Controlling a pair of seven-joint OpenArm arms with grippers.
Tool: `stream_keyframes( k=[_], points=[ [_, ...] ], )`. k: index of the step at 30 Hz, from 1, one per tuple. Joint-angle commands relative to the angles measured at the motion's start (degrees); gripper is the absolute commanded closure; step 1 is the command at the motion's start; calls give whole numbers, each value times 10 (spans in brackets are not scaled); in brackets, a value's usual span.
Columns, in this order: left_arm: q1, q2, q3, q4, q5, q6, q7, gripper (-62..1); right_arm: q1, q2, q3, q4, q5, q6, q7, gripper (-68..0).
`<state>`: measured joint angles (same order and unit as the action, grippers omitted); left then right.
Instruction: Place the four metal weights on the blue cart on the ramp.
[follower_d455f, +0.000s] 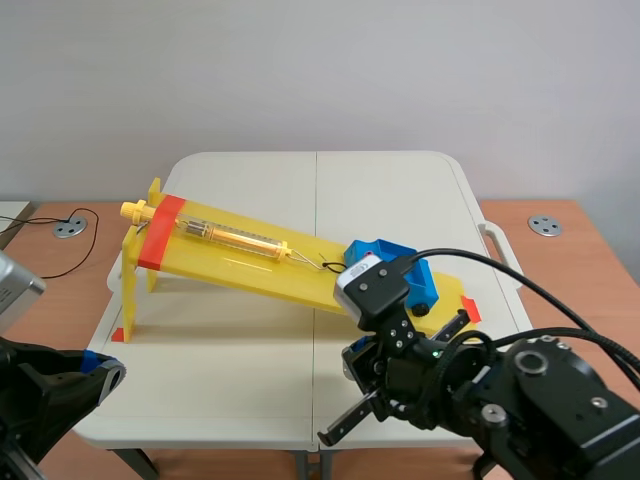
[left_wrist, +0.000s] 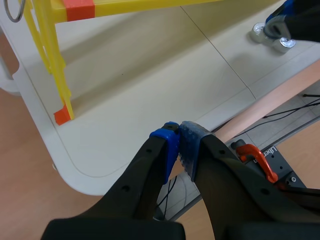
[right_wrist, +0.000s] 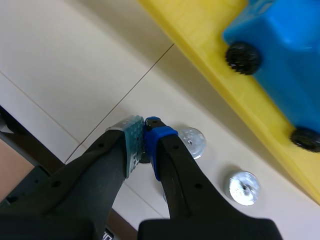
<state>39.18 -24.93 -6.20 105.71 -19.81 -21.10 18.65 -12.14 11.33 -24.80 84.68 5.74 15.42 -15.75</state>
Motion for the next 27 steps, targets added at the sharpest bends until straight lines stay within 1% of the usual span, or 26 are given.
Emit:
stream_keyframes(
  k=[1,7,11,14,17,20,23,27],
  points=[
    [-5,3,-7,40,-45,-12,-51,-40,2,19,34,90,58,-7,40,-6],
    [-5,3,-7,40,-45,-12,-51,-40,-51,25,106,181,132,-2,9,-6],
    [-5,3,-7,40,-45,-12,-51,-40,-72,25,162,237,187,20,-11,-6],
    [-5,3,-7,40,-45,-12,-51,-40,-76,24,202,264,223,22,-15,-6],
    [-5,3,-7,40,-45,-12,-51,-40,-64,16,237,269,250,22,-15,-6],
    [-5,3,-7,40,-45,-12,-51,-40,-40,-5,261,264,250,22,-15,-6],
    [-5,3,-7,40,-45,-12,-51,-40,-11,-26,267,248,249,21,-15,-6],
    [-5,3,-7,40,-45,-12,-51,-40,35,-57,267,199,250,22,-14,-6]
  ],
)
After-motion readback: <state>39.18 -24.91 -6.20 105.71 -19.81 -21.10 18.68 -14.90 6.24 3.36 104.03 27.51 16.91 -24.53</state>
